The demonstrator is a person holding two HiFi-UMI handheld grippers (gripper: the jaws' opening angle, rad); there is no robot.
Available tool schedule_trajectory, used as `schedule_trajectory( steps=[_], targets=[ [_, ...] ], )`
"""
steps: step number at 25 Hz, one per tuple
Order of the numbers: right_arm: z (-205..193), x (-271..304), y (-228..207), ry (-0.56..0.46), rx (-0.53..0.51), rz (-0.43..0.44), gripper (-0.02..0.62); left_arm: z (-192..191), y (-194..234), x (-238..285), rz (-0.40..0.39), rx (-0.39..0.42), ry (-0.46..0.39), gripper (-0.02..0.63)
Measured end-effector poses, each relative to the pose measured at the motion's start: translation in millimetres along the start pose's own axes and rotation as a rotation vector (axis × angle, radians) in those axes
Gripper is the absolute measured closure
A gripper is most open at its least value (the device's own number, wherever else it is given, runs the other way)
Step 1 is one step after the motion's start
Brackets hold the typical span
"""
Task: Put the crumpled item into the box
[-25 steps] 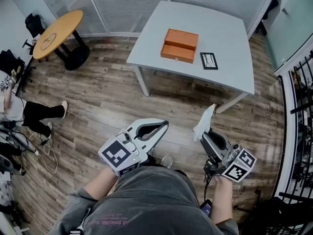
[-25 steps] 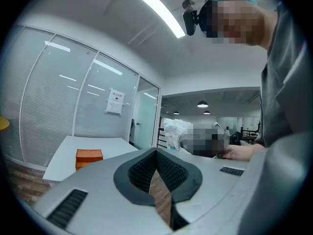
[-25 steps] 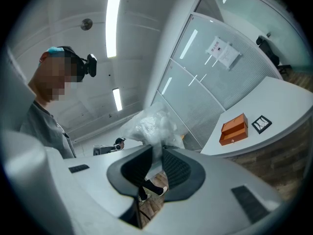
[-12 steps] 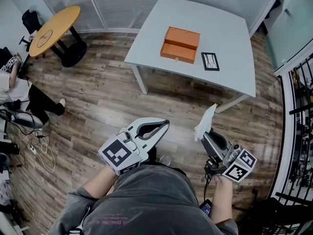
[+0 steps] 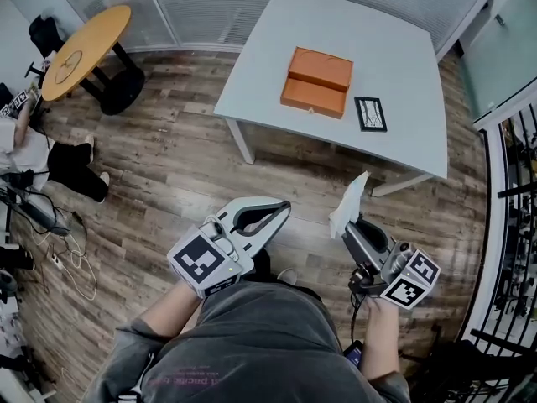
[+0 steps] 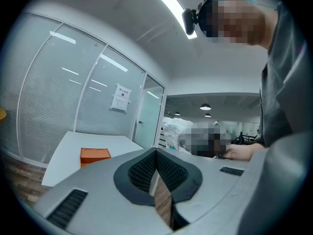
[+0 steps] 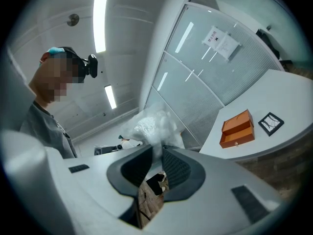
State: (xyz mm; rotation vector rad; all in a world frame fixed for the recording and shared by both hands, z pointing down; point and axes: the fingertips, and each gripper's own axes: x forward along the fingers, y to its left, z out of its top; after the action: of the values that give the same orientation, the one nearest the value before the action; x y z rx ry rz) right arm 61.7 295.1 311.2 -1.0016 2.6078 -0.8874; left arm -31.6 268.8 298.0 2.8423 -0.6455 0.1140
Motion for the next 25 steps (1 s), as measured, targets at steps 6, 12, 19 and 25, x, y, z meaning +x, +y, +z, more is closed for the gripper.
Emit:
schedule_trajectory(
  steps=[6,12,19,25],
  targets=[
    [11,42,-26,0.015,0.005,-0.016,0.525,3,50,10,-0.008,-0.013,0.002,0.595],
    [21,78,-41,0.027,0.004,-0.041,0.525,8,92,16,-0.026,-0.036,0.003,0.595],
    [35,119,-59,0.031,0.008,-0.074,0.525,17,139,22,-0.049,-0.048,0.000,0.595],
    [44,148,-66,0.026,0.005,-0.090,0.525,27,167,23,-0.075,-0.045,-0.008,0.595]
  ],
)
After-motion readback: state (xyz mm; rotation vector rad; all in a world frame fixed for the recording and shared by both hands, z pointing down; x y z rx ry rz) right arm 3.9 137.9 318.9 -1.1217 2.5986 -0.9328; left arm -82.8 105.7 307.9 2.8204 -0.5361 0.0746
